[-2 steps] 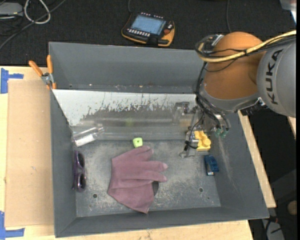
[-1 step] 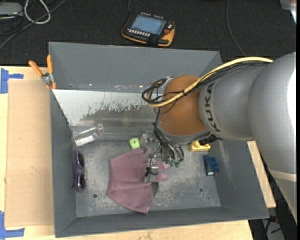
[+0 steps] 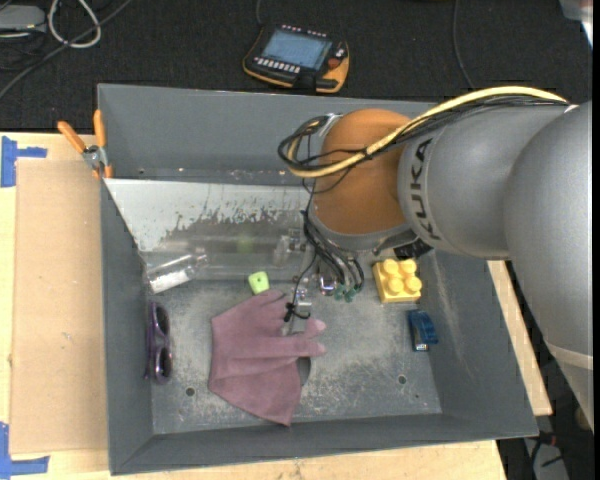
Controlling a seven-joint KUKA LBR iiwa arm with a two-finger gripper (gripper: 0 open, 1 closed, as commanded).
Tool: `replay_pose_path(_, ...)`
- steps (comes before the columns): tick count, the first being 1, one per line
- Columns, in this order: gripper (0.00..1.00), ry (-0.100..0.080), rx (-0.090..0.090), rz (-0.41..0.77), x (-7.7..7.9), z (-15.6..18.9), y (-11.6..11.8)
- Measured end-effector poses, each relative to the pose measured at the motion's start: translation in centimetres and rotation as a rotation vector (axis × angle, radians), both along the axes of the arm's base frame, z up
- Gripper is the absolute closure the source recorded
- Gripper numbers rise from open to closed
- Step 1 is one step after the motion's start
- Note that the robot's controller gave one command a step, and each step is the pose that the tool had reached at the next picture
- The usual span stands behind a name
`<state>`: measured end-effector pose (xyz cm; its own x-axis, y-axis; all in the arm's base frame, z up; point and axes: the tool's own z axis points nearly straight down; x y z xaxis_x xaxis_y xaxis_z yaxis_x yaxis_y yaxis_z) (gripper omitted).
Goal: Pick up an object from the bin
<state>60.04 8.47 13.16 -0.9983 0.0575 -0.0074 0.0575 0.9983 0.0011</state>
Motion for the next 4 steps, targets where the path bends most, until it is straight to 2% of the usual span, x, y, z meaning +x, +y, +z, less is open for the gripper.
replay_pose_path(1, 0.00, 0.016, 0.003, 0.226, -1.7, -3.3, 8.6)
replay_pose_path(2, 0.00, -0.004, -0.001, -0.056, -3.9, -6.3, 5.8)
replay_pose_path(3, 1.00, 0.011, 0.003, 0.455, -1.1, -6.2, 7.5)
replay_pose_path(4, 1.00, 0.011, 0.004, 0.454, -1.1, -6.1, 7.5)
